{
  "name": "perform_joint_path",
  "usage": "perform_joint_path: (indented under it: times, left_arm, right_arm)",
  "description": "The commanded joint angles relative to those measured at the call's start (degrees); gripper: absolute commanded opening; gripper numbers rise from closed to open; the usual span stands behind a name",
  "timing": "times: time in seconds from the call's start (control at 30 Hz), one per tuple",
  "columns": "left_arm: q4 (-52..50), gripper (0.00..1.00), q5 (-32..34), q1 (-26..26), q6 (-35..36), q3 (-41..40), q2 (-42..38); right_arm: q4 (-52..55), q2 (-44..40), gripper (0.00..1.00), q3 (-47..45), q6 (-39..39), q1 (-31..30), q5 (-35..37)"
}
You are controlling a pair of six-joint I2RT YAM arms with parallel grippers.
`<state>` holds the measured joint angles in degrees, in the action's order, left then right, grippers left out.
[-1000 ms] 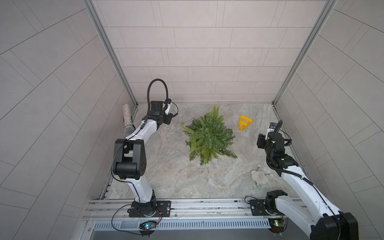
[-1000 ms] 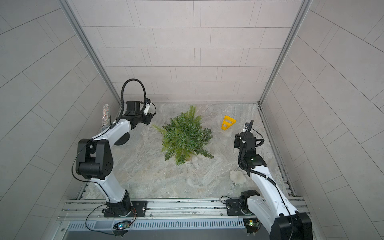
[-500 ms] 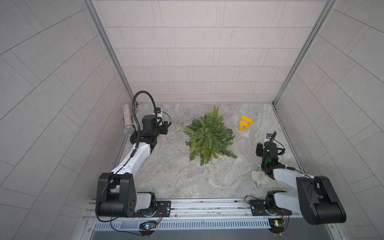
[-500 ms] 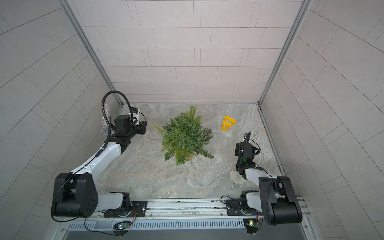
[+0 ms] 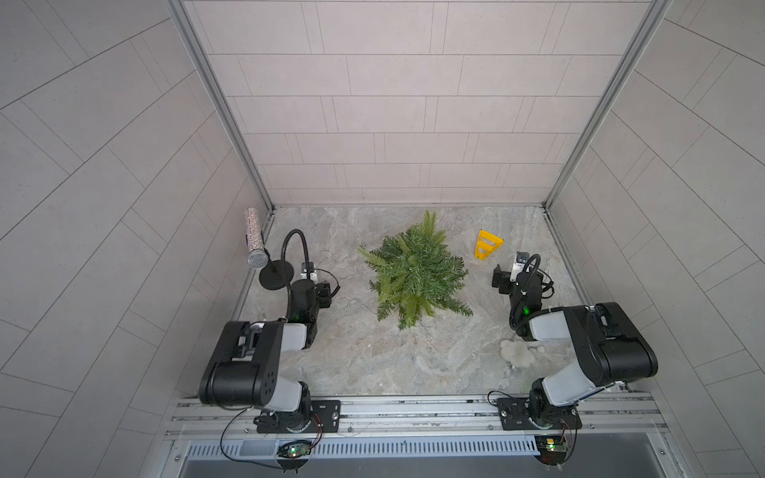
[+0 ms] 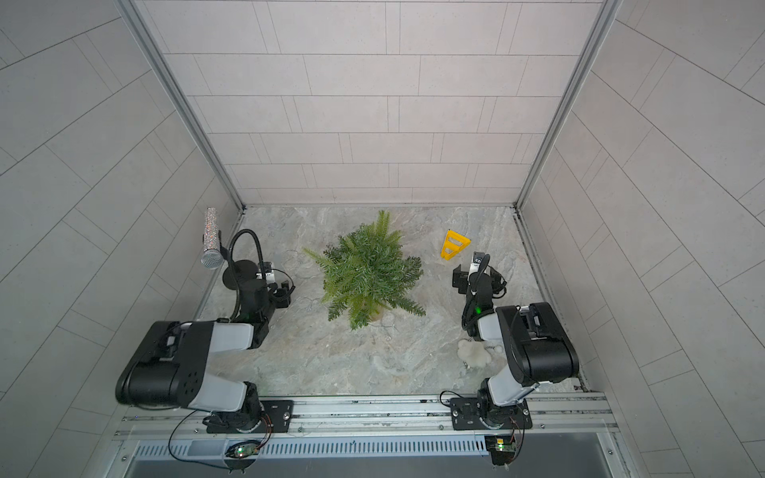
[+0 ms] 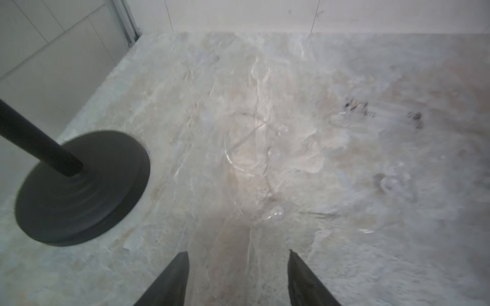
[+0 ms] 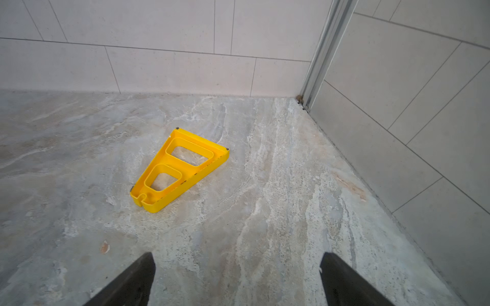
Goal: Remove string lights from the small christmas tree
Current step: Reset both arms
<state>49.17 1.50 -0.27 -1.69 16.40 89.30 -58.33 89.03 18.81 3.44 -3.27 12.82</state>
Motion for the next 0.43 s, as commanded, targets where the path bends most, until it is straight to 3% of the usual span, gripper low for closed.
perform_joint_path:
  times: [0.0,0.07,0.17,0.3,0.4]
  left_arm:
    - [11.4,0.61,-3.9,2.8,-1.5,0.1,0.0]
    - [-0.3,0.61,-4.3,3.0,-1.0,5.3,-2.1]
    - [6.9,0.62,-6.1,2.6,-0.1,5.4,2.4]
    - [5.4,0.63,-5.8,2.7,0.1,6.0,2.1]
    - [5.2,0.73,-5.8,2.7,0.2,5.8,1.8]
  right_arm:
    - [-6.0,1.1,1.0,-2.7,-1.7,-0.2,3.7]
    - [-4.4,1.0,1.0,-2.0,-2.2,-0.5,3.9]
    - [-1.0,1.2,1.0,0.0,-1.4,-0.5,5.5]
    - [1.8,1.1,1.0,1.5,-1.3,-0.6,6.1]
    - [1.1,1.0,1.0,1.2,-1.5,-0.5,6.0]
